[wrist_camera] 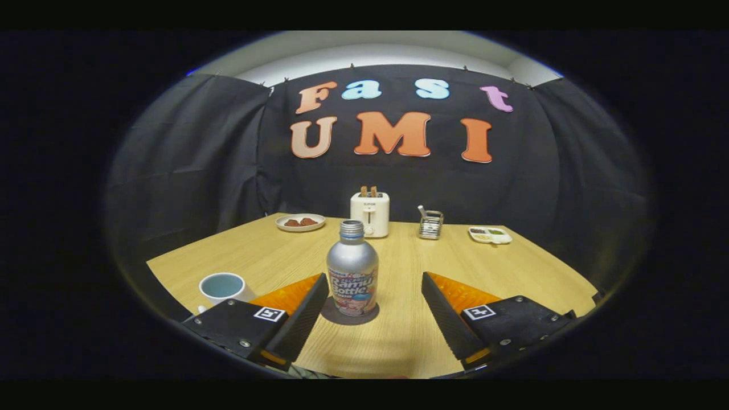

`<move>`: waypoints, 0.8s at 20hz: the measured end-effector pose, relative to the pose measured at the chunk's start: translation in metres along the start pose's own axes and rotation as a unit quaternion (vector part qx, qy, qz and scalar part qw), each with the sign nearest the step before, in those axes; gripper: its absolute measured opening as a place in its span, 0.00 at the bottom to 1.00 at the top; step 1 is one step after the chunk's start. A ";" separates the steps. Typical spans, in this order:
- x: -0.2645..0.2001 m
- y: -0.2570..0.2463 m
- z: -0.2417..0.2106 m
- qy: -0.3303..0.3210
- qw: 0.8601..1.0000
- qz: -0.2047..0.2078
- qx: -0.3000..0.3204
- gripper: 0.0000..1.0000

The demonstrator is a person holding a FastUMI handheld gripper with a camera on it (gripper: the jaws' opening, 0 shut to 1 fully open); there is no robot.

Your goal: Take the bottle from table, then pour the juice into the cup, finally place the bottle on the coaster

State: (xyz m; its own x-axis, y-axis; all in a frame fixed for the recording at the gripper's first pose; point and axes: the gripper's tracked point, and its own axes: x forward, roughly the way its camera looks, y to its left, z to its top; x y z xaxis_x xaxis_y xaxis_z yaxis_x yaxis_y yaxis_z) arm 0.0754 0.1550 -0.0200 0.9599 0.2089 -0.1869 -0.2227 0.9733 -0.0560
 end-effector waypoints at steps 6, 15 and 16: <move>-0.046 -0.040 0.027 -0.038 0.999 -0.039 0.001 0.97; -0.063 -0.073 0.021 -0.045 0.997 -0.070 0.005 0.97; -0.064 -0.077 0.020 -0.044 0.996 -0.073 0.005 0.97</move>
